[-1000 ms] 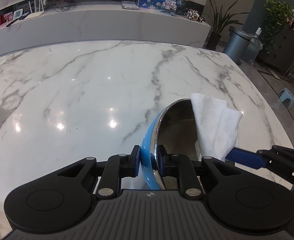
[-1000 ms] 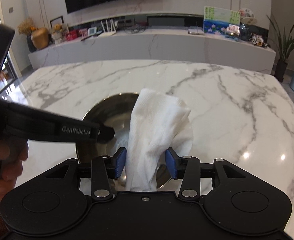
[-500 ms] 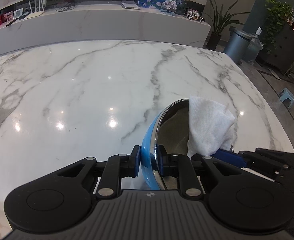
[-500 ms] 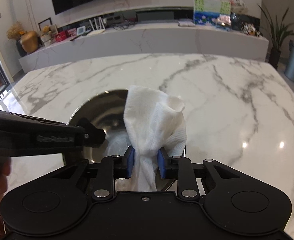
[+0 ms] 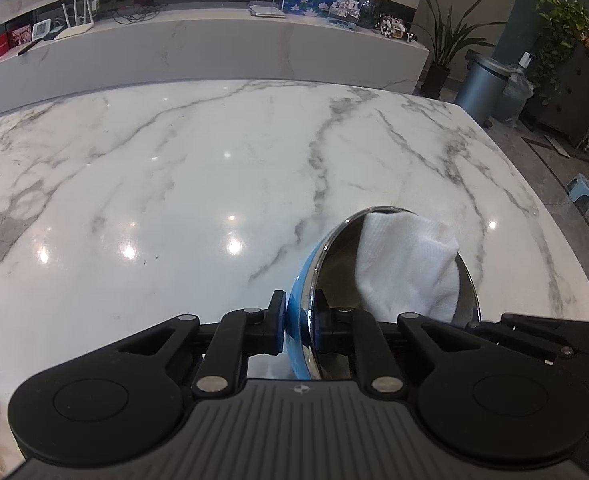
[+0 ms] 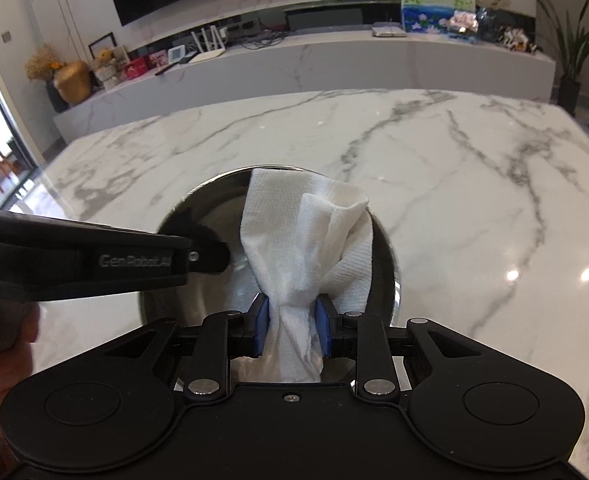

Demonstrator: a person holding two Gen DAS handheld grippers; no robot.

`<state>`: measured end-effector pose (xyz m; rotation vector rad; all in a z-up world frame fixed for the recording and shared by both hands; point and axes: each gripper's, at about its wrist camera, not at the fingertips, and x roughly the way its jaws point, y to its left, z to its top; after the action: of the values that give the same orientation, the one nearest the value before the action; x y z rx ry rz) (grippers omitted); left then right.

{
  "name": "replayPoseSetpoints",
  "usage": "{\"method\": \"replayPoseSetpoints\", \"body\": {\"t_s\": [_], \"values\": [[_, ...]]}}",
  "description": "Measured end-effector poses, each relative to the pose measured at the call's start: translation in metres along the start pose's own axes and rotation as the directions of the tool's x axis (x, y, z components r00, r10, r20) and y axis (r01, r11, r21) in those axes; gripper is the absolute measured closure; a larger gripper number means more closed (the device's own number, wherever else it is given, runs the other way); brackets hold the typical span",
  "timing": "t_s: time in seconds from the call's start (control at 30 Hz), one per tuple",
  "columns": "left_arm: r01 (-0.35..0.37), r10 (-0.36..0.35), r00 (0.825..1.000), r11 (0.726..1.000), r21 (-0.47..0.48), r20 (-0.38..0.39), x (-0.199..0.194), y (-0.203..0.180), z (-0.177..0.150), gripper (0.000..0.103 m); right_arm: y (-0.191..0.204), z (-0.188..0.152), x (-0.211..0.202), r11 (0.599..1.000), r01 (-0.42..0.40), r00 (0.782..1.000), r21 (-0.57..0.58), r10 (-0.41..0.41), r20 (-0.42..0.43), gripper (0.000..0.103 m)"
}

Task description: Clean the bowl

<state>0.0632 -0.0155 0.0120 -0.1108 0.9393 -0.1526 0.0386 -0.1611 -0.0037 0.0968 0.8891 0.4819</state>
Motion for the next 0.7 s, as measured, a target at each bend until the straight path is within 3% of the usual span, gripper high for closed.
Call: {"method": "replayPoseSetpoints", "body": {"t_s": [0.1, 0.33, 0.4, 0.5, 0.7], "values": [[0.002, -0.002, 1.000, 1.000, 0.000, 0.000, 0.000, 0.000, 0.000, 0.093, 0.004, 0.000, 0.001, 0.998, -0.057, 0.998, -0.003, 0.057, -0.017, 0.079], [0.002, -0.002, 1.000, 1.000, 0.006, -0.006, 0.000, -0.001, -0.001, 0.093, 0.010, -0.001, 0.002, 0.998, 0.024, 0.999, -0.055, -0.027, -0.041, 0.080], [0.001, -0.001, 1.000, 1.000, 0.007, -0.005, 0.000, -0.002, 0.000, 0.094, 0.016, -0.002, 0.002, 0.990, 0.081, 0.996, -0.119, -0.086, -0.033, 0.080], [0.001, -0.001, 1.000, 1.000, 0.007, -0.003, 0.000, -0.002, 0.000, 0.095, 0.021, -0.005, 0.002, 0.982, 0.103, 0.994, -0.159, -0.109, -0.027, 0.080], [0.032, -0.032, 0.999, 0.999, -0.010, 0.001, -0.002, -0.002, -0.001, 0.090, 0.011, -0.005, 0.002, 0.994, 0.071, 0.997, -0.085, -0.073, -0.027, 0.080]]}}
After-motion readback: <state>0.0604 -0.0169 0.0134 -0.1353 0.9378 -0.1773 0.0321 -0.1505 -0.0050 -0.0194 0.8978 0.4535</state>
